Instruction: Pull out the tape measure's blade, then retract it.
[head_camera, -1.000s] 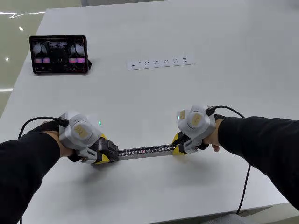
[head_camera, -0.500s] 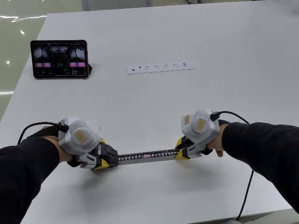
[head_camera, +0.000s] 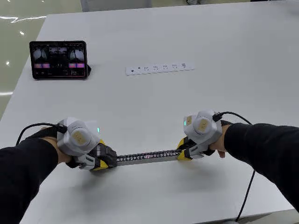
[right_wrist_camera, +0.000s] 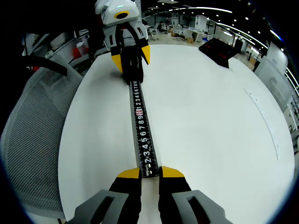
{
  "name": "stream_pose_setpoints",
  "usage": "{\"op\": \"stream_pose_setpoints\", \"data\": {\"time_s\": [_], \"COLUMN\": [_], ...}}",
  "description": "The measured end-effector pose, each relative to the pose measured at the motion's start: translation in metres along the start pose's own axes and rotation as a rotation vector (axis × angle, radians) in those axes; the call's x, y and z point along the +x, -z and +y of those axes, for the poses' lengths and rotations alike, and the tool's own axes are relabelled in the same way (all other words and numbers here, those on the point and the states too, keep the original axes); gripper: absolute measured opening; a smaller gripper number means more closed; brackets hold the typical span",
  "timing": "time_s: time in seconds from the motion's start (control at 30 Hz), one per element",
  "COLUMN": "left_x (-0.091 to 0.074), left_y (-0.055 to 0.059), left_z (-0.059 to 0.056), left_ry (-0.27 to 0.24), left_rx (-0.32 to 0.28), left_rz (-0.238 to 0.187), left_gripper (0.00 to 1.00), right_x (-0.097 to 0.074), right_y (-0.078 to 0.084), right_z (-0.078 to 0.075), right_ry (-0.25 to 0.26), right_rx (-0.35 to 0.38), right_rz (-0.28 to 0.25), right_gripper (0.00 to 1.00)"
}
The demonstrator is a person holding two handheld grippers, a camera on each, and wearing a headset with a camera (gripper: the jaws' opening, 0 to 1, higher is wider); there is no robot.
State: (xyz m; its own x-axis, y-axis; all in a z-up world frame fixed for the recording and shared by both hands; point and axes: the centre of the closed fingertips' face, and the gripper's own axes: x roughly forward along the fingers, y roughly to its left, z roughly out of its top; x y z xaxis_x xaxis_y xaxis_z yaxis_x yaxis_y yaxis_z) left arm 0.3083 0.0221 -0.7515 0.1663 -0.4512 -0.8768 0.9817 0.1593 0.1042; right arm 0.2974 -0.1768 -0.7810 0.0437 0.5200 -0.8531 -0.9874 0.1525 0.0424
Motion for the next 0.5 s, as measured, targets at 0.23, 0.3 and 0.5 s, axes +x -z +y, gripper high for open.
{"op": "stream_pose_setpoints", "data": {"time_s": [0.23,0.3,0.5], "left_x": [-0.0008,-0.0009,-0.0018], "left_y": [-0.0007,-0.0007,-0.0017], "left_z": [-0.0011,-0.0011,-0.0021], "left_ry": [0.0,0.001,0.0], "left_rx": [0.001,0.001,0.001], "left_rz": [0.001,0.002,0.002], "left_gripper": [0.33,0.33,0.33], "right_x": [-0.0005,-0.001,-0.003], "right_y": [0.0011,0.002,0.0042], "right_z": [-0.0007,-0.001,-0.0015], "right_ry": [0.002,0.002,0.002], "right_rx": [0.002,0.004,0.008], "right_rz": [-0.001,-0.001,0.001], "right_gripper": [0.09,0.09,0.09]}}
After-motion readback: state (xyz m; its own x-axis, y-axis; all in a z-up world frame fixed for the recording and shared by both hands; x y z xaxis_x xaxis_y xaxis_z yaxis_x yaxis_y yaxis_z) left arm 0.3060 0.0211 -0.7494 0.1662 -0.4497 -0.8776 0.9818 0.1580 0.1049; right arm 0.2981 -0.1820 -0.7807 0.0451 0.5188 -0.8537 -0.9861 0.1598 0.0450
